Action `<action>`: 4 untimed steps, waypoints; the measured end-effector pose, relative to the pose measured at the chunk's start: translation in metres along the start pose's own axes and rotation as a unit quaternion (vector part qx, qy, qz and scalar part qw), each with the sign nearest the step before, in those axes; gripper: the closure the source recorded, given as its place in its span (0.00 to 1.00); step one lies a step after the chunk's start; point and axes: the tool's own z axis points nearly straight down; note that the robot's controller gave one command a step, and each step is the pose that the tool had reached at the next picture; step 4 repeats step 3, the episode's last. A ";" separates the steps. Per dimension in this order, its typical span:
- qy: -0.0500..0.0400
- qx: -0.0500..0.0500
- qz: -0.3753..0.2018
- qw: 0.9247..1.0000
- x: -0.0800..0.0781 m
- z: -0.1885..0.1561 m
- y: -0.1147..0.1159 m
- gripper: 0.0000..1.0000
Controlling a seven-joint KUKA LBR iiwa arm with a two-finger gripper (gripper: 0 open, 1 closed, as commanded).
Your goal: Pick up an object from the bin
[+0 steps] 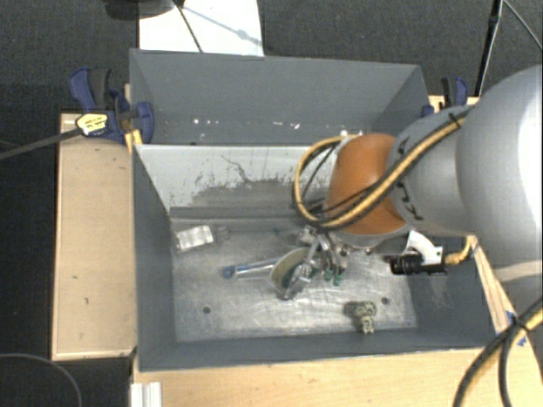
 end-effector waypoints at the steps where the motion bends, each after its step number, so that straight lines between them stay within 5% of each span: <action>1: -0.004 -0.001 0.002 1.000 -0.003 -0.002 0.000 1.00; 2: 0.000 0.000 0.002 1.000 -0.004 -0.018 0.001 1.00; 3: -0.002 -0.001 -0.001 1.000 -0.006 -0.075 0.002 1.00; 4: -0.002 -0.001 -0.001 1.000 -0.006 -0.075 0.002 1.00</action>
Offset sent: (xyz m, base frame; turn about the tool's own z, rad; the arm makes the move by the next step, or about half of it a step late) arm 0.0000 0.0000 0.0000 0.0000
